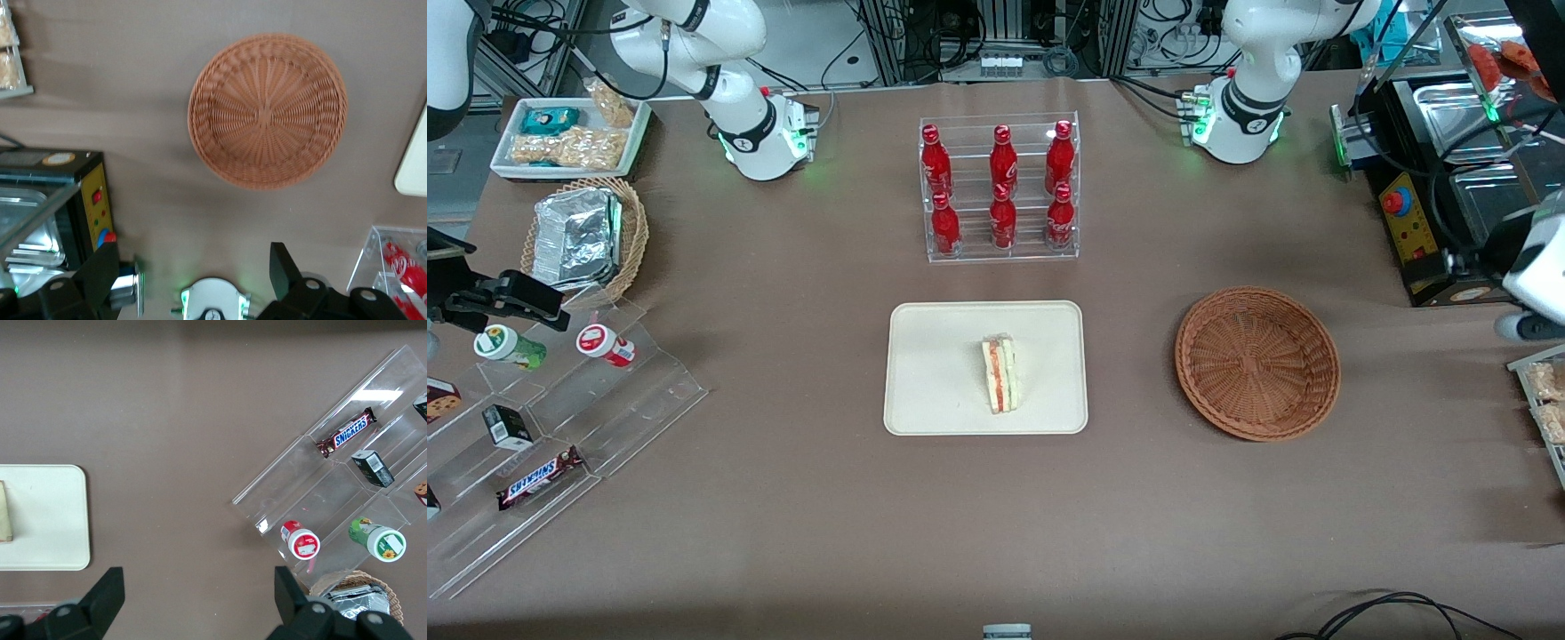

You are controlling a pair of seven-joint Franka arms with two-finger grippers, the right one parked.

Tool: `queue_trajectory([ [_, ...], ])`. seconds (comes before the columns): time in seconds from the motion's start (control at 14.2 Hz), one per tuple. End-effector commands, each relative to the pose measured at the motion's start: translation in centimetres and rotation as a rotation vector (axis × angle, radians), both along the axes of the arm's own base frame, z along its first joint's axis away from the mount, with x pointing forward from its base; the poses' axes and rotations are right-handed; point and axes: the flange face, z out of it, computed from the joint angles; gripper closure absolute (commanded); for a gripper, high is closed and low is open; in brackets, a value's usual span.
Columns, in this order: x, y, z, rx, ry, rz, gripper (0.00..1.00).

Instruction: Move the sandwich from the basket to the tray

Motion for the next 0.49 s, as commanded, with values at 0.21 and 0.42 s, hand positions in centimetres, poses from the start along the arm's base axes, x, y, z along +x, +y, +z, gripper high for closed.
queue_trajectory([
  [0.21,-6.2,-2.0,5.3,0.035,-0.083,0.139,0.0],
  [0.42,-6.3,-3.2,6.3,0.025,-0.105,0.1,0.0],
])
